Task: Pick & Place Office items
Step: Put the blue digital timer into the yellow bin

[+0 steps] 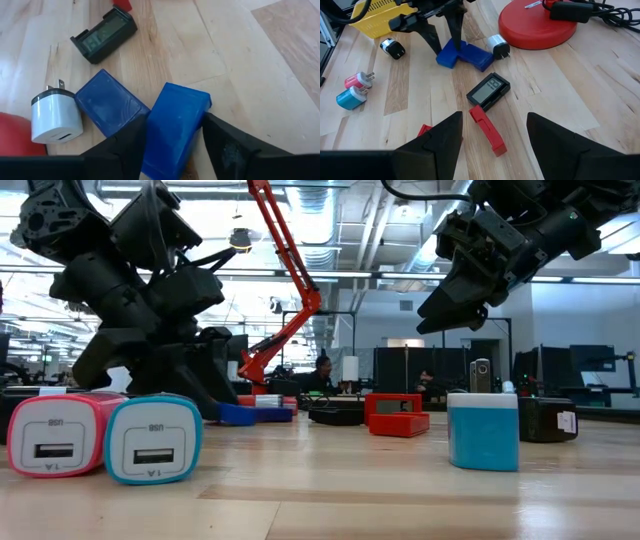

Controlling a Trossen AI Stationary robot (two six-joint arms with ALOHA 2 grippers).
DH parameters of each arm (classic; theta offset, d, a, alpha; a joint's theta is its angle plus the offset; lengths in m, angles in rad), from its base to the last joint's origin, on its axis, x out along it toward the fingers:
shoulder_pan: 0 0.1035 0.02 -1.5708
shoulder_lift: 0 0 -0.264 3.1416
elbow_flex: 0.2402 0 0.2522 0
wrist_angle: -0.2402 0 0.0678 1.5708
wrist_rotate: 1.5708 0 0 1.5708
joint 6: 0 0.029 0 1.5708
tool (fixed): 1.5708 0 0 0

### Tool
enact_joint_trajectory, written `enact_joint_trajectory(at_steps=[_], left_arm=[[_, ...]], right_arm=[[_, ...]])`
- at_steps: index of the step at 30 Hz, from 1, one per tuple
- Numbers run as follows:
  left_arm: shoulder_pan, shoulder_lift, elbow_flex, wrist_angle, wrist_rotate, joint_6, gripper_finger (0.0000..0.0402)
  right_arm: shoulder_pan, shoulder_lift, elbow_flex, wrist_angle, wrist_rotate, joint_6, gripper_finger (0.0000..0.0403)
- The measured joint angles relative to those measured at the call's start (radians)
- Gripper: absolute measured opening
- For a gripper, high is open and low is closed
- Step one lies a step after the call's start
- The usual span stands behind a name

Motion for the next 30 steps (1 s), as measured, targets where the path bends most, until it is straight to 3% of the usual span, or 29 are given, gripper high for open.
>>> enact_joint_trajectory(at_steps=[10, 21, 30], left_arm=[[0.000, 0.000, 0.001, -0.009, -0.031, -0.005, 0.0155], [0.001, 0.003, -0.001, 0.036, -0.031, -0.002, 0.0187], [0.001, 0.002, -0.001, 0.026, -0.028, -0.027, 0.0252]], right_arm=[[0.000, 0.000, 0.000, 0.000, 0.000, 0.029, 0.0214], [0.000, 0.000, 0.000, 0.000, 0.000, 0.037, 0.0214], [0.000, 0.000, 0.000, 0.000, 0.000, 0.037, 0.0214]])
